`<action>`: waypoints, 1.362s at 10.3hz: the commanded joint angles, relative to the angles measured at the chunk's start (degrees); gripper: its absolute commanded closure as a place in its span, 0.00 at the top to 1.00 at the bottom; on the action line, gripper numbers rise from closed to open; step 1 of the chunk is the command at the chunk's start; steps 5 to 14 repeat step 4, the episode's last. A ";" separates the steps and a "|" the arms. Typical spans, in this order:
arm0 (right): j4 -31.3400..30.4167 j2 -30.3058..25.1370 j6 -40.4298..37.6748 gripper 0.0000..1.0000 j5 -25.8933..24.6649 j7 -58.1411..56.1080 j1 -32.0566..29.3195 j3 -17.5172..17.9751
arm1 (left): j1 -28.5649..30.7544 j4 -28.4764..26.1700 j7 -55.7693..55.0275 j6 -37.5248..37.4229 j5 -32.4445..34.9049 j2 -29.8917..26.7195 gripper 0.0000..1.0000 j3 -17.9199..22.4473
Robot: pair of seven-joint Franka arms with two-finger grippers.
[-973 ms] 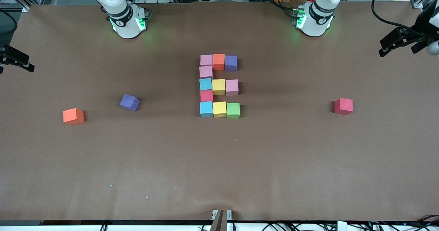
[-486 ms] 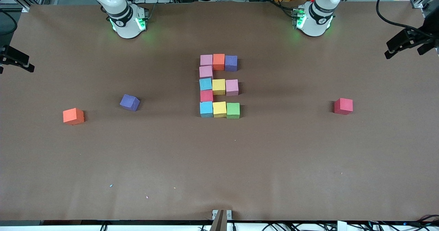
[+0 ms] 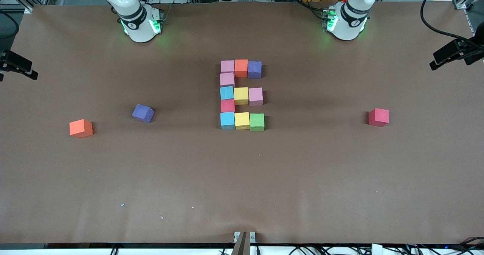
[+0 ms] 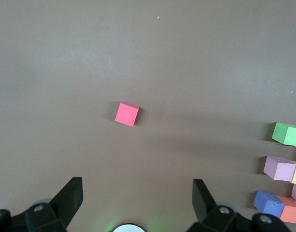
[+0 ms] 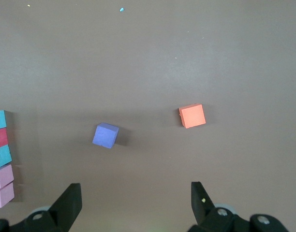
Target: Arrange 11 blocks into digit 3
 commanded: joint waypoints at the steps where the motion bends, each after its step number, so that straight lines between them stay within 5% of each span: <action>1: -0.87 -1.10 0.31 1.00 -0.68 0.67 -0.26 0.32 | -0.08 1.85 0.81 -1.53 -1.23 0.63 1.00 -0.33; 14: -0.96 -1.10 0.40 1.00 -0.68 0.67 -0.26 0.32 | -0.08 1.76 0.90 -1.53 -0.96 0.46 1.00 -0.25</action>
